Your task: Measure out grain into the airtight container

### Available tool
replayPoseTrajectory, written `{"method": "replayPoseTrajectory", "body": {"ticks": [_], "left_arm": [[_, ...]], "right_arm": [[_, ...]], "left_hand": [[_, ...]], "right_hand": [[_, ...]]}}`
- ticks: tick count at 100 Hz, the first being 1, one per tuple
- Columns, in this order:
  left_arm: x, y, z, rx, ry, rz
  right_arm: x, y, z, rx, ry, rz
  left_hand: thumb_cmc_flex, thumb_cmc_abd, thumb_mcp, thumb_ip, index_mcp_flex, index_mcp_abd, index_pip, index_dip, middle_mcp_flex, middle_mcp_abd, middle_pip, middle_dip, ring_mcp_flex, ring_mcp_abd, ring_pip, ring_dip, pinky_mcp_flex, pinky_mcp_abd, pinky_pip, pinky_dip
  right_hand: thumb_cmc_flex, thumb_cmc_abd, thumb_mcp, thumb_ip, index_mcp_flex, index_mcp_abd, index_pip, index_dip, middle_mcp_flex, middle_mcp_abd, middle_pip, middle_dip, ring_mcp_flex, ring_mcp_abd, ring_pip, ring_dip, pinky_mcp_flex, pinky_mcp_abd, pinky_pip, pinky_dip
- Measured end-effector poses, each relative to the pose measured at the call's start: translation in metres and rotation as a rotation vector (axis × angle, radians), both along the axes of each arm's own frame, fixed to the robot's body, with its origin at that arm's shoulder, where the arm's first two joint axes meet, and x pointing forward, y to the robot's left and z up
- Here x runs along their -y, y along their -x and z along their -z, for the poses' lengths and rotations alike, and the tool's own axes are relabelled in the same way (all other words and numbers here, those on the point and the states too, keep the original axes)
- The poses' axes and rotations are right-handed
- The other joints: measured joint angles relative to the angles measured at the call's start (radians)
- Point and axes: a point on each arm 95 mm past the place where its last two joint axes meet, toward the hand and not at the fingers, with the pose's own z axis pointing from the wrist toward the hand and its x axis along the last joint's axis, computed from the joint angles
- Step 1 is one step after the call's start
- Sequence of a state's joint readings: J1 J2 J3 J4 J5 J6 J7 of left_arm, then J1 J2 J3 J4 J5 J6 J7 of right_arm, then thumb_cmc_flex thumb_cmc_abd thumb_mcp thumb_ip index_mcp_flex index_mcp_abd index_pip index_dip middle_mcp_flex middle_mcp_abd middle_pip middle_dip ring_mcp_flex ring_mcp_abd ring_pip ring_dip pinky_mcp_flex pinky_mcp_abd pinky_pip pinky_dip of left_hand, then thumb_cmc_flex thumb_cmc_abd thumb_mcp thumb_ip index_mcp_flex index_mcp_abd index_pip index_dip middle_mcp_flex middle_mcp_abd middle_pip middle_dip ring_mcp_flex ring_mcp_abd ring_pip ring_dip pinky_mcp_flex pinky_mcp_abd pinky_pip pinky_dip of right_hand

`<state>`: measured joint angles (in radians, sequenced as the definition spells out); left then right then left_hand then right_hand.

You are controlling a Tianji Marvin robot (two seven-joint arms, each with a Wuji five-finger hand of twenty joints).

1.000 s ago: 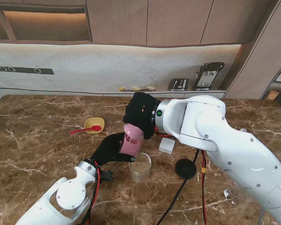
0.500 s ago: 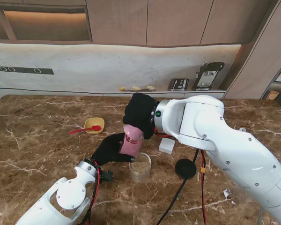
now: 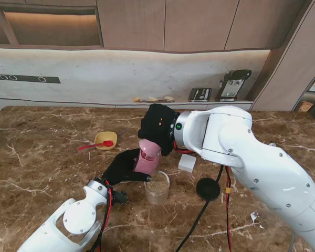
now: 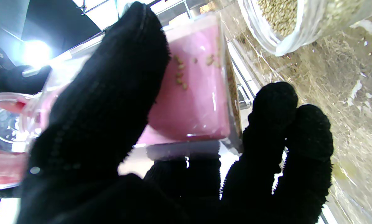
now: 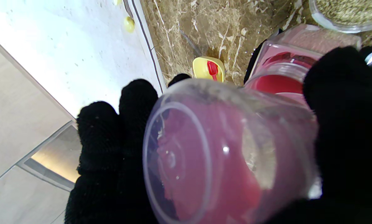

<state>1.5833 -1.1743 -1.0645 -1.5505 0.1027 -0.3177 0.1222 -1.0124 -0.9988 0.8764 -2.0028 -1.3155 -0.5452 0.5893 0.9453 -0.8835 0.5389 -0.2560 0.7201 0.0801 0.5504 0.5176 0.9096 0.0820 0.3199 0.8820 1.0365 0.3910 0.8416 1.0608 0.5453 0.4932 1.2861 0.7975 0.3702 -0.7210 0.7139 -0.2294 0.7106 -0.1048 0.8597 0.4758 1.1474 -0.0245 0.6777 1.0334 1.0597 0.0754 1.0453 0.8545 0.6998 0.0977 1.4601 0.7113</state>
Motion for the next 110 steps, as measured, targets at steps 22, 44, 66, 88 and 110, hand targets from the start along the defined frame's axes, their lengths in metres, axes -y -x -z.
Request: {"method": "replayPoseTrajectory", "body": {"ticks": [22,44,66,88,110], "left_arm": [[0.0,0.0,-0.002,0.008,0.004,-0.004],[0.001,0.0,-0.003,0.015,0.005,-0.002],[0.001,-0.001,-0.005,0.025,0.01,-0.004],[0.001,-0.001,-0.008,0.037,0.019,-0.013],[0.002,-0.001,-0.01,0.045,0.027,-0.011]], "right_arm": [[0.008,-0.003,0.0,-0.024,-0.055,0.006],[0.014,-0.004,0.001,-0.036,-0.078,0.014],[0.022,-0.006,0.001,-0.062,-0.119,0.033],[0.032,-0.011,0.002,-0.141,-0.227,0.08],[0.044,-0.018,0.008,-0.282,-0.388,0.142]], "left_hand": [[0.0,-0.004,0.0,0.0,0.002,0.0,0.0,0.0,0.0,0.0,0.0,0.0,0.0,-0.001,0.0,0.0,0.0,0.0,0.0,0.0],[0.0,-0.005,0.0,0.0,0.002,0.0,0.0,0.0,0.001,0.0,0.0,0.0,0.0,-0.002,0.0,0.0,-0.001,0.0,0.0,0.0],[0.0,-0.005,0.0,0.0,0.003,0.0,0.0,0.0,0.001,0.0,0.0,0.0,0.0,-0.01,0.0,0.0,-0.007,-0.002,0.0,0.0],[0.0,-0.006,0.0,0.0,0.003,0.0,0.0,0.0,0.001,0.0,0.0,0.002,0.0,-0.012,0.0,0.0,-0.008,-0.004,0.0,0.001],[0.0,-0.006,0.0,0.0,0.003,0.0,0.0,0.0,0.001,0.0,0.0,0.004,0.0,-0.018,0.0,0.0,-0.008,-0.011,0.0,0.001]], "right_hand": [[0.0,0.0,0.0,0.0,0.0,0.0,0.0,0.035,0.0,0.0,0.0,0.0,0.0,0.0,0.0,0.0,-0.009,-0.001,0.0,0.0],[0.0,0.0,0.0,0.0,0.0,-0.003,0.0,0.047,-0.002,-0.002,-0.001,-0.01,-0.001,-0.005,-0.015,0.0,-0.021,-0.007,-0.014,0.0],[0.0,0.0,0.0,0.0,0.0,-0.009,0.0,0.061,-0.007,-0.009,-0.019,-0.023,-0.011,-0.017,-0.047,0.0,-0.04,-0.02,-0.041,0.0],[0.0,0.0,0.0,0.0,0.0,-0.014,0.0,0.061,-0.013,-0.017,-0.031,-0.036,-0.02,-0.028,-0.074,0.001,-0.057,-0.03,-0.079,0.0],[-0.008,0.0,0.0,0.0,0.0,-0.026,0.0,0.061,-0.016,-0.031,-0.042,-0.052,-0.022,-0.046,-0.101,0.001,-0.068,-0.038,-0.112,0.0]]}}
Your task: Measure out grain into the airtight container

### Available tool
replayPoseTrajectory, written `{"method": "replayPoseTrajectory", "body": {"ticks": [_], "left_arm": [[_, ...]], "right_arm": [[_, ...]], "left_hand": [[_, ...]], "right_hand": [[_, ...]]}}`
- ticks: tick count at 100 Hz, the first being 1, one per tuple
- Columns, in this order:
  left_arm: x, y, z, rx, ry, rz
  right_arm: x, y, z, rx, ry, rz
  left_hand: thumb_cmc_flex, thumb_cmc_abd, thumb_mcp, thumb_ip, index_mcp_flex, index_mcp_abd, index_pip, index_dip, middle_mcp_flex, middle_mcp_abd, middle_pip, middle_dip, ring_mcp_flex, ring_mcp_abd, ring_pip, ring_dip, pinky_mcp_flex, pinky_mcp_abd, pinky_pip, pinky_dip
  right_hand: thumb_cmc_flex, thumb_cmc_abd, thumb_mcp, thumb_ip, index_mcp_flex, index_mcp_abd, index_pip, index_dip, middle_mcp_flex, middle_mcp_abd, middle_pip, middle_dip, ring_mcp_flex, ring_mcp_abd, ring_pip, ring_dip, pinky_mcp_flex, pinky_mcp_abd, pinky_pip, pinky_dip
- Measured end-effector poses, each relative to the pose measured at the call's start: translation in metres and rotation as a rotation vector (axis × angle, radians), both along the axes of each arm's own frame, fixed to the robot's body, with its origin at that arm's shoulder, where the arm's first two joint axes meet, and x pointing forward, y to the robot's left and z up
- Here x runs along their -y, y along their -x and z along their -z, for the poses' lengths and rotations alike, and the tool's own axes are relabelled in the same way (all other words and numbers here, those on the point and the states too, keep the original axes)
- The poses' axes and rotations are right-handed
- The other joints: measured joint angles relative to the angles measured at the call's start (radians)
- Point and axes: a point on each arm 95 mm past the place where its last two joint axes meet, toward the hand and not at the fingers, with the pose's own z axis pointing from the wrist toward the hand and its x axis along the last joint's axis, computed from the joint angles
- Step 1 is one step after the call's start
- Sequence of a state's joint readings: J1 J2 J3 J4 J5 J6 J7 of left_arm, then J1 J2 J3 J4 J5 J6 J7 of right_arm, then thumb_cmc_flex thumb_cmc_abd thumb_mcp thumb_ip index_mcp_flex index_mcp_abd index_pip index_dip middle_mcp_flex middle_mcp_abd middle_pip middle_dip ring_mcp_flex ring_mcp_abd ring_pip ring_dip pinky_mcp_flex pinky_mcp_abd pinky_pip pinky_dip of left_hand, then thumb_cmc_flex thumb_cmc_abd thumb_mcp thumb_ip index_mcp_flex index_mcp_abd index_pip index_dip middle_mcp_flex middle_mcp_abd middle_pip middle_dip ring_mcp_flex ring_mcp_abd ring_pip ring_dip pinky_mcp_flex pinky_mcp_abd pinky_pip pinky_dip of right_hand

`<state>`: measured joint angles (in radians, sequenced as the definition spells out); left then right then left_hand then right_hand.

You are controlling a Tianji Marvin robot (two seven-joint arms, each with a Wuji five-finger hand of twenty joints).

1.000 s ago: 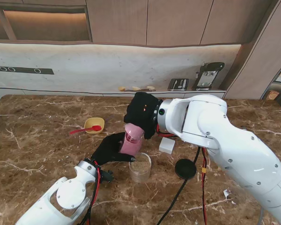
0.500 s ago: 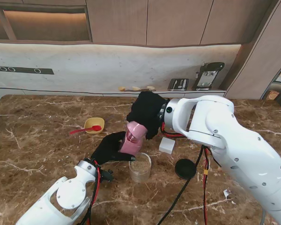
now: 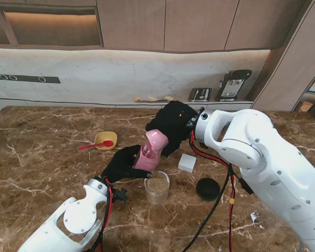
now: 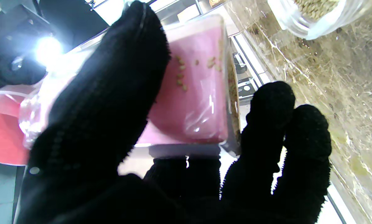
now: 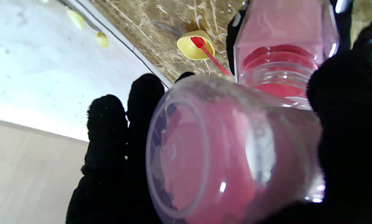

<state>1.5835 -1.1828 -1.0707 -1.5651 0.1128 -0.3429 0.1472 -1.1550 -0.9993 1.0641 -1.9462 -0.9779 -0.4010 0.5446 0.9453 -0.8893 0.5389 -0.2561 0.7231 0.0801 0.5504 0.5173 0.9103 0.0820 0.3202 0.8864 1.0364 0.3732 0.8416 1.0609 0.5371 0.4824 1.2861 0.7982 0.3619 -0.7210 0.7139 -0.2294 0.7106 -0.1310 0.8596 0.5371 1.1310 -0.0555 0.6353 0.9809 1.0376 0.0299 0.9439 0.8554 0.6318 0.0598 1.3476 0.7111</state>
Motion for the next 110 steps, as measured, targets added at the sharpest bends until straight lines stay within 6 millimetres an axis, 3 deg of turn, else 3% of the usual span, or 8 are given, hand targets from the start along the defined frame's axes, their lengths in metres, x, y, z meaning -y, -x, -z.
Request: {"method": "replayPoseTrajectory", "body": {"ticks": [19,48,64,87,110], "left_arm": [[0.0,-0.001,-0.001,0.003,0.002,-0.001],[0.003,-0.003,-0.009,0.028,0.017,-0.002],[0.004,-0.004,-0.011,0.036,0.021,0.001],[0.006,-0.003,-0.012,0.039,0.026,0.009],[0.004,-0.004,-0.017,0.054,0.026,0.003]], "right_arm": [[0.012,-0.004,0.003,0.036,0.012,0.035],[0.033,-0.006,0.01,-0.042,-0.176,0.121],[0.046,-0.012,0.014,-0.106,-0.358,0.176],[0.064,-0.018,0.027,-0.138,-0.462,0.24],[0.086,-0.02,0.034,-0.236,-0.771,0.315]], "left_hand": [[0.0,0.0,0.0,0.0,0.0,0.015,0.0,0.0,0.0,0.015,0.024,0.0,0.0,-0.003,0.0,0.0,-0.001,-0.002,0.0,0.0],[-0.011,0.0,0.0,0.0,0.0,0.026,0.0,0.0,0.0,0.021,0.047,0.0,0.0,-0.022,0.0,0.0,-0.002,-0.017,0.0,0.0],[-0.019,0.001,0.0,0.0,0.008,0.024,0.0,0.0,0.0,0.021,0.058,0.0,0.0,-0.034,0.0,0.0,-0.002,-0.027,0.0,0.0],[-0.019,0.001,0.0,0.0,0.009,0.024,0.0,0.0,0.0,0.021,0.058,0.0,0.0,-0.038,0.0,0.0,-0.002,-0.027,0.0,0.0],[-0.019,0.001,0.0,0.0,0.01,0.024,0.0,0.0,0.0,0.021,0.058,0.0,0.0,-0.043,0.0,0.0,-0.003,-0.028,0.0,0.0]], "right_hand": [[-0.003,0.0,0.0,0.0,0.0,-0.006,0.0,0.0,0.0,-0.005,-0.011,-0.007,-0.001,-0.008,-0.021,0.0,0.0,-0.001,-0.005,0.0],[-0.004,0.0,0.0,0.0,0.0,-0.014,0.0,0.0,-0.001,-0.008,-0.017,-0.017,-0.002,-0.013,-0.03,0.0,-0.002,-0.001,-0.005,0.0],[-0.004,0.0,0.0,0.0,0.0,-0.014,0.0,0.0,-0.001,-0.008,-0.017,-0.018,-0.002,-0.013,-0.03,0.0,-0.01,0.002,-0.005,0.0],[-0.004,0.0,0.0,0.0,0.0,-0.014,0.0,0.0,-0.001,-0.008,-0.017,-0.018,-0.002,-0.013,-0.03,0.0,-0.015,0.003,-0.005,0.0],[-0.004,0.0,0.0,0.0,0.0,-0.014,0.0,-0.002,-0.001,-0.008,-0.03,-0.041,-0.012,-0.014,-0.046,-0.001,-0.05,0.021,-0.046,-0.001]]}}
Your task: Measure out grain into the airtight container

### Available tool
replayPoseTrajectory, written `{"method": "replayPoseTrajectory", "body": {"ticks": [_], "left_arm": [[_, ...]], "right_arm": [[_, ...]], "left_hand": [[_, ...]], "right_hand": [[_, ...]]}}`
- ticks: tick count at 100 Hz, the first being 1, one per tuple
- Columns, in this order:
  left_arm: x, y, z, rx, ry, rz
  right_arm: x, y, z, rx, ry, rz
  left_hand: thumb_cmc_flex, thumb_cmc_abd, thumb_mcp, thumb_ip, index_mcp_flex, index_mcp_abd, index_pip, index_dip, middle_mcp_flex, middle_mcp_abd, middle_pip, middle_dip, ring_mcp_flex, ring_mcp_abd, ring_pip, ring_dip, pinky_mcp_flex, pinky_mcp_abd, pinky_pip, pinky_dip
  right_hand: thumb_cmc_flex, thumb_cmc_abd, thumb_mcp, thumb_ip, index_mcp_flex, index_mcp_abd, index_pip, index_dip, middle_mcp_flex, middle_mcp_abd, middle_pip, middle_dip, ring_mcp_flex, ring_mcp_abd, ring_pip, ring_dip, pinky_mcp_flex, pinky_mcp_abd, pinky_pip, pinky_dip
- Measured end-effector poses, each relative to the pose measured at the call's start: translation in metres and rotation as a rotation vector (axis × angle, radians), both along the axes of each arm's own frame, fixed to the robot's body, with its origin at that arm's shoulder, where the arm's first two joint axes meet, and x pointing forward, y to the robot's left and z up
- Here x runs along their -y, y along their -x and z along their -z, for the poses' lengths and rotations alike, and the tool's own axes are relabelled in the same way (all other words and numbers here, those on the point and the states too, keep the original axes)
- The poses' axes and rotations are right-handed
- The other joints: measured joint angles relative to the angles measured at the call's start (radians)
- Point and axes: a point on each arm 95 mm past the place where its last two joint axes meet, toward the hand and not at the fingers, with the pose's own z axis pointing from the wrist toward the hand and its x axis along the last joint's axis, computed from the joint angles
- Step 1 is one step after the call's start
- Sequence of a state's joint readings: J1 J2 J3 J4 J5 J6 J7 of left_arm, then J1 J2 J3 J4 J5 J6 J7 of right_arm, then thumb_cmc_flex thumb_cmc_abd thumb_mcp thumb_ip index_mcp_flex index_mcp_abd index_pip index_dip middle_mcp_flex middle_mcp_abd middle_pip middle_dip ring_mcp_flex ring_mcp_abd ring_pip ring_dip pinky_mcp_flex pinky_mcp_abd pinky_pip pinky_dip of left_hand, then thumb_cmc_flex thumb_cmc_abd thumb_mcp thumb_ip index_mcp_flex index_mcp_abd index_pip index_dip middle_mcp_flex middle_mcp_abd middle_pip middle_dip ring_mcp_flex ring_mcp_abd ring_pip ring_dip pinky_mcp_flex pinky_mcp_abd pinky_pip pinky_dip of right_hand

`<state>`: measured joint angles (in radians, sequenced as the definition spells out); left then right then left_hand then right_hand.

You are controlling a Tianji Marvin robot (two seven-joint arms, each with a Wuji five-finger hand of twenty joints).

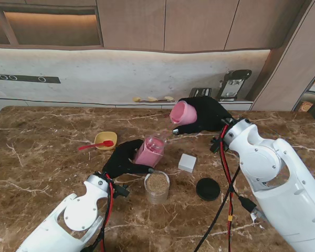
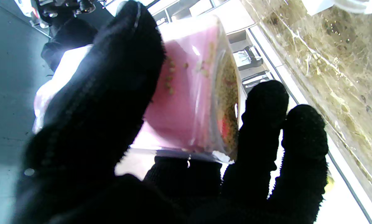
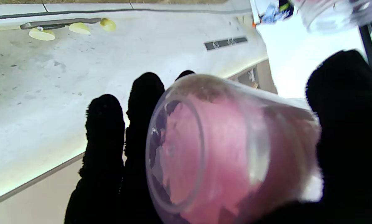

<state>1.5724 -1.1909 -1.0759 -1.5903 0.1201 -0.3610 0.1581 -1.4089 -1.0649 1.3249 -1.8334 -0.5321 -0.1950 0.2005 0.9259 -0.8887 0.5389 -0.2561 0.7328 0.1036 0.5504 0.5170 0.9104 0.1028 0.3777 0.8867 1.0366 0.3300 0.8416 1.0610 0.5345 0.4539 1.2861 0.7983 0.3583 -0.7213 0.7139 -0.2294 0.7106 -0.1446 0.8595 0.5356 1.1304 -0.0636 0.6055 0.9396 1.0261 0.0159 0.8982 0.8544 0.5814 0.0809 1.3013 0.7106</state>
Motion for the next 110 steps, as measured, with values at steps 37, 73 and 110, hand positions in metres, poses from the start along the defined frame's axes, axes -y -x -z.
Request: {"method": "replayPoseTrajectory", "body": {"ticks": [37,73,110], "left_arm": [[-0.005,0.0,-0.007,0.024,0.005,-0.017],[-0.006,0.002,-0.009,0.021,-0.001,-0.024],[-0.01,0.005,-0.006,0.008,-0.013,-0.041]], "right_arm": [[0.044,-0.019,0.035,-0.235,-0.448,0.168],[0.091,-0.047,0.095,-0.374,-0.457,0.376],[0.101,-0.062,0.138,-0.51,-0.417,0.442]], "left_hand": [[0.0,0.0,0.0,0.0,0.001,0.0,0.0,0.0,0.0,0.0,0.0,0.0,0.0,-0.002,0.0,0.0,0.0,-0.008,0.0,0.0],[0.0,0.0,0.0,0.0,0.001,0.0,0.0,0.0,0.0,0.0,0.0,0.0,0.0,-0.003,0.0,0.0,-0.001,-0.008,0.0,0.0],[0.0,0.0,0.0,0.0,0.001,0.0,0.0,0.0,0.0,0.0,0.0,0.0,0.0,-0.003,0.0,0.0,-0.001,-0.008,0.0,0.0]], "right_hand": [[0.043,-0.095,0.067,0.0,0.031,0.0,0.0,-0.065,-0.001,0.006,-0.083,-0.064,-0.107,-0.04,-0.228,-0.146,-0.206,0.046,-0.329,-0.072],[0.188,-0.269,0.183,0.0,0.085,-0.008,-0.004,-0.004,-0.062,0.007,-0.203,-0.102,-0.33,-0.041,-0.424,-0.237,-0.534,0.042,-0.719,-0.086],[0.124,-0.181,0.076,0.0,0.085,-0.055,-0.045,-0.139,-0.453,-0.016,-0.35,-0.436,-0.836,-0.14,-0.568,-0.362,-0.628,-0.101,-1.082,-0.188]]}}
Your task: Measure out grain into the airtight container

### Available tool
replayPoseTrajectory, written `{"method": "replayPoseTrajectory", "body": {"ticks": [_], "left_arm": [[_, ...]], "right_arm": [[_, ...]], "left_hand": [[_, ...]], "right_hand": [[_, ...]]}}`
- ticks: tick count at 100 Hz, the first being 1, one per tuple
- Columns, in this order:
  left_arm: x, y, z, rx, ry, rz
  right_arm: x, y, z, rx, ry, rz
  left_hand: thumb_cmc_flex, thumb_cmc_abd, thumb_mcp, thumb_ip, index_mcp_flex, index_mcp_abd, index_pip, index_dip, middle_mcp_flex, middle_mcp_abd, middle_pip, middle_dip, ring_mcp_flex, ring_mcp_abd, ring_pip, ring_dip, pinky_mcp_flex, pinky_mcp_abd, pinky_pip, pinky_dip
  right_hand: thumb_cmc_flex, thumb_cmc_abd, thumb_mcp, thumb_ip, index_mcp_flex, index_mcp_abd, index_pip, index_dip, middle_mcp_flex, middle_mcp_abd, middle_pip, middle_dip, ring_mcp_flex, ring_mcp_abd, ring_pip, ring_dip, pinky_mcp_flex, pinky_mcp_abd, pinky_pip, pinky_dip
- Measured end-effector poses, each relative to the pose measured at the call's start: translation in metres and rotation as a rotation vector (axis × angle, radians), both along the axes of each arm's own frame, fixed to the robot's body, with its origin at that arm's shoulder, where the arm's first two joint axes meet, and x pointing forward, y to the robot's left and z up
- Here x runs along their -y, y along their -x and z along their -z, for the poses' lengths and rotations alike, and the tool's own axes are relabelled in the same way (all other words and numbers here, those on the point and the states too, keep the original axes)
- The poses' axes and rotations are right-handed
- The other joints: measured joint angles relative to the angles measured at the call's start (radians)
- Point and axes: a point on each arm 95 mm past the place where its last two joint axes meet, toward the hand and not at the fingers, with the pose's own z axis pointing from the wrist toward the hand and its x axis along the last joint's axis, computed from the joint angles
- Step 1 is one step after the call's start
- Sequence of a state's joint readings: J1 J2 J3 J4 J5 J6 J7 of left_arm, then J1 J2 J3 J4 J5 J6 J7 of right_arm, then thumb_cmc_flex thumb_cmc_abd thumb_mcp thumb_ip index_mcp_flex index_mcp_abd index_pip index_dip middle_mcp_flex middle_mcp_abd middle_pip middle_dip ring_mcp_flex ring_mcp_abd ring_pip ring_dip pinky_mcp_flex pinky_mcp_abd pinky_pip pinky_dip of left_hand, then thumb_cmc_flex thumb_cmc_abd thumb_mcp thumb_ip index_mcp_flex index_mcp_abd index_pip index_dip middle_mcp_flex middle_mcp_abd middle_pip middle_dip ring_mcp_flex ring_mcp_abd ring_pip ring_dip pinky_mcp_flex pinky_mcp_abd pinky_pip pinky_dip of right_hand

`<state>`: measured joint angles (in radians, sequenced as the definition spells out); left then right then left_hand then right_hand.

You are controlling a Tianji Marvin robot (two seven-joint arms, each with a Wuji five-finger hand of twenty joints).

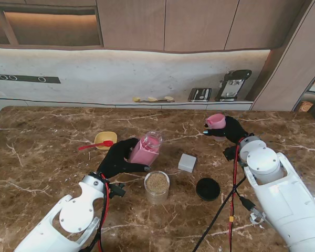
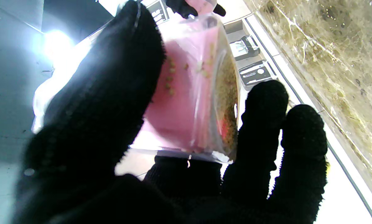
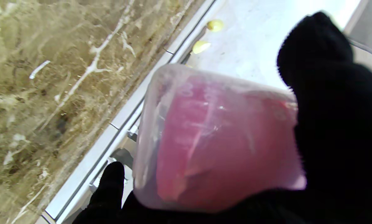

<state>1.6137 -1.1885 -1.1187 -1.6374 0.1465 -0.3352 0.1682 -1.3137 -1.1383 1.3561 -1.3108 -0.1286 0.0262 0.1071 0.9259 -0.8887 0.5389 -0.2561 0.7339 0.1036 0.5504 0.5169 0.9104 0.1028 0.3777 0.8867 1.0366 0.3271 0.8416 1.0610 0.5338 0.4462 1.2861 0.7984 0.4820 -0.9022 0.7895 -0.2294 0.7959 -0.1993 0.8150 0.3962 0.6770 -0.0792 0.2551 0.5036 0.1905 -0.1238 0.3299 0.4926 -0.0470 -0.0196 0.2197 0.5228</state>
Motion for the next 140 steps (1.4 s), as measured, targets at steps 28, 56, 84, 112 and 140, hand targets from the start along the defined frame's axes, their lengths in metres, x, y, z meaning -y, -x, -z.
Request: {"method": "replayPoseTrajectory", "body": {"ticks": [28,56,84,112,140], "left_arm": [[0.0,0.002,0.0,-0.01,-0.002,-0.005],[0.001,0.003,0.001,-0.023,-0.007,-0.01],[0.001,0.003,0.002,-0.027,-0.008,-0.007],[0.001,0.003,0.002,-0.032,-0.011,-0.009],[0.002,0.003,0.003,-0.038,-0.01,-0.01]], "right_arm": [[0.004,-0.004,0.033,-0.094,0.045,0.011],[0.008,-0.005,0.055,-0.156,0.057,0.029],[0.01,-0.007,0.069,-0.183,0.071,0.027],[0.016,-0.008,0.086,-0.207,0.101,0.051],[0.016,-0.008,0.095,-0.217,0.089,0.07]], "left_hand": [[0.0,0.0,0.0,0.0,0.0,0.0,0.0,0.0,0.0,0.0,0.0,0.0,0.0,0.0,0.0,0.0,0.0,0.0,0.0,0.0],[0.0,0.0,0.0,0.0,0.0,0.0,0.0,0.0,0.0,0.0,0.0,0.0,0.0,-0.001,0.0,0.0,0.0,0.0,0.0,0.001],[0.0,0.0,0.0,0.0,0.0,0.0,0.0,0.0,0.0,0.0,0.0,0.0,0.0,-0.001,0.0,0.0,0.0,0.0,0.0,0.01],[0.0,0.0,0.0,0.0,0.001,0.0,0.0,0.0,0.0,0.0,0.0,0.0,0.0,-0.001,0.0,0.0,0.0,0.0,0.0,0.01],[0.0,0.0,0.0,0.0,0.001,0.0,0.0,0.0,0.0,0.0,0.0,0.0,0.0,-0.001,0.0,0.0,0.0,0.0,0.0,0.01]], "right_hand": [[-0.058,0.078,-0.029,0.0,-0.064,-0.037,0.001,-0.028,-0.197,-0.002,-0.028,-0.04,-0.036,-0.028,-0.148,-0.043,0.018,-0.023,-0.05,-0.05],[0.067,-0.008,0.066,-0.001,-0.097,-0.076,-0.015,0.131,-0.261,-0.002,-0.018,-0.051,-0.038,-0.028,-0.199,-0.043,0.02,-0.03,-0.051,-0.061],[0.088,-0.06,0.133,-0.001,-0.095,-0.114,-0.152,0.27,-0.353,-0.002,-0.025,-0.063,-0.077,-0.028,-0.274,-0.043,0.031,-0.031,-0.078,-0.1],[0.017,-0.065,0.164,0.01,-0.096,-0.114,-0.292,0.261,-0.404,-0.002,-0.029,-0.075,-0.077,-0.028,-0.287,-0.101,0.036,-0.06,-0.1,-0.112],[-0.085,0.1,0.036,0.01,-0.179,-0.114,-0.368,0.19,-0.45,-0.024,-0.046,-0.075,-0.077,-0.038,-0.3,-0.154,0.027,-0.182,-0.131,-0.115]]}}
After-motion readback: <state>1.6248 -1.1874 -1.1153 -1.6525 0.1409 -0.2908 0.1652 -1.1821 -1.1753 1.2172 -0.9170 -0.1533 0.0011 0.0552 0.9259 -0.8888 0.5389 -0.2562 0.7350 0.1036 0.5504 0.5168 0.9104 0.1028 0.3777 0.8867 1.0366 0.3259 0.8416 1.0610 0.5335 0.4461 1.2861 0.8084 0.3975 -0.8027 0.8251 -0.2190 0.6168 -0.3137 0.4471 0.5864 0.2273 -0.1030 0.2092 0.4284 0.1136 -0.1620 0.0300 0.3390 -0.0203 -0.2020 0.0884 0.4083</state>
